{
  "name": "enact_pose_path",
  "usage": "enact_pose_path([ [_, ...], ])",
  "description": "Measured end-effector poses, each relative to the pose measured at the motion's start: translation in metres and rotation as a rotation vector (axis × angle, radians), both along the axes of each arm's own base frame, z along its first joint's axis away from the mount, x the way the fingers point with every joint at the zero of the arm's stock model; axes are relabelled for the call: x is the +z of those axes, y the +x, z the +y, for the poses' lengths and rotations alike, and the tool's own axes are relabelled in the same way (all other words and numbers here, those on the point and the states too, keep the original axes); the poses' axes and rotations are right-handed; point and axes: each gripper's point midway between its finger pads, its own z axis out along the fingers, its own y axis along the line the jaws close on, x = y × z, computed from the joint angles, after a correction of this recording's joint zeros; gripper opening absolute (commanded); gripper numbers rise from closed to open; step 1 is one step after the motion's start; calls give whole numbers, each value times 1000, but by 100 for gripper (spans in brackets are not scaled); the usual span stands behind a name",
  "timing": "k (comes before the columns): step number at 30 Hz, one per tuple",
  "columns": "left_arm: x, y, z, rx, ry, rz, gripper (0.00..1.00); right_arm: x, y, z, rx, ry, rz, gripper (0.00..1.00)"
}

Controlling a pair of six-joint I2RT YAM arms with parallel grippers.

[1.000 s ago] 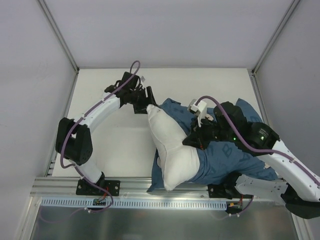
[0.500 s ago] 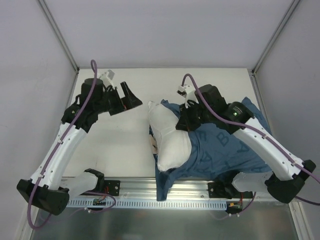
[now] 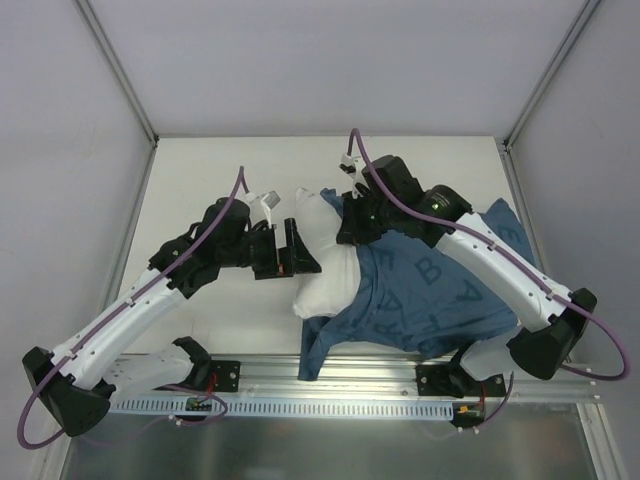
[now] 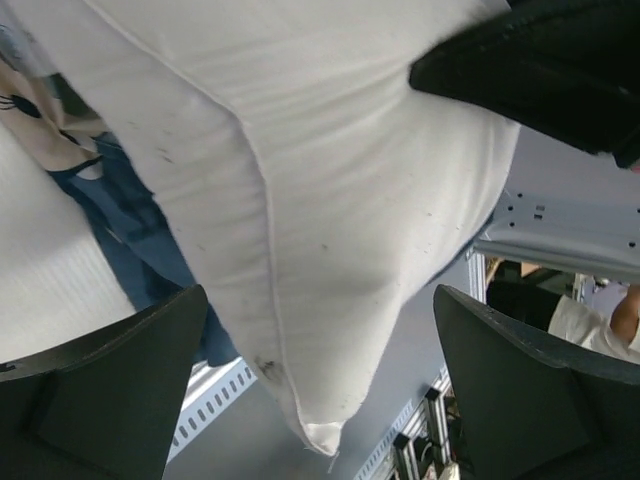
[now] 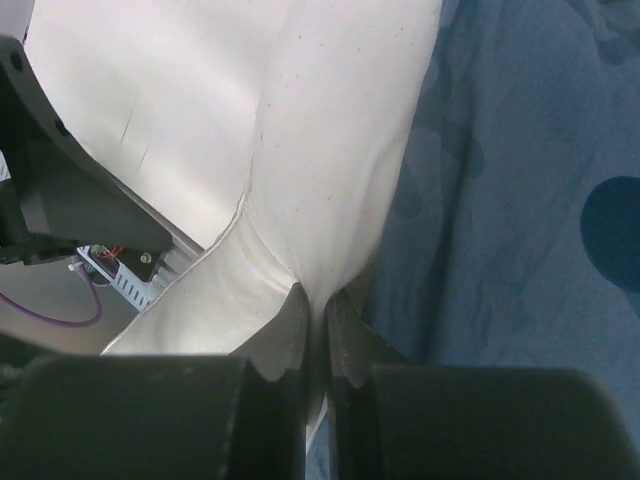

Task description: Remove the pillowcase from the pillow

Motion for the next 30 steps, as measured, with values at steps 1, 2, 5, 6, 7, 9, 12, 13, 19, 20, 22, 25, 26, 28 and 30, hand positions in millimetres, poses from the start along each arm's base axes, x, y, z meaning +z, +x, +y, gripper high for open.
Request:
enact_pose_path([
  [1, 0, -4, -4, -19, -10, 1, 99, -1, 0, 1, -2, -1, 4, 1],
  [2, 0, -7, -9, -36, -21, 4, 99, -2, 1, 2, -3, -2, 8, 1],
  [5, -5, -11, -22, -72, -36, 17, 99, -3, 2, 5, -1, -3, 13, 1],
  [6, -8, -9, -27, -81, -39, 23, 99, -2, 2, 7, 1, -4, 13, 1],
  [7, -11, -7, -32, -91, -38, 30, 99, -2, 2, 9, 2, -6, 12, 1],
  [9, -23, -1, -42, -103, -23, 57, 99, -2, 2, 12, 4, -17, 10, 1],
  [12, -38, 7, -53, -114, 2, 103, 58, -8, 3, 12, 0, -51, 15, 10],
  [13, -42, 9, -56, -115, 9, 118, 33, -11, 4, 10, -7, -66, 17, 26],
  [19, -45, 20, -56, -94, 24, 85, 0, 12, 10, 4, -45, -57, -38, 99],
  [20, -45, 23, -54, -76, 22, 71, 0, 20, 12, -1, -60, -48, -59, 97],
  [22, -47, 26, -43, -33, 12, 65, 0, 38, 14, -23, -113, -39, -106, 96],
  [25, -49, 37, -12, 77, -5, 63, 0, 63, 17, -67, -224, -17, -187, 96],
  [26, -50, 43, 0, 123, -10, 61, 0, 68, 17, -81, -259, -15, -207, 96],
  [28, -48, 51, 19, 195, -23, 52, 0, 70, 13, -113, -339, -19, -236, 96],
  [30, -46, 56, 34, 250, -32, 41, 0, 61, 9, -139, -408, -52, -232, 96],
])
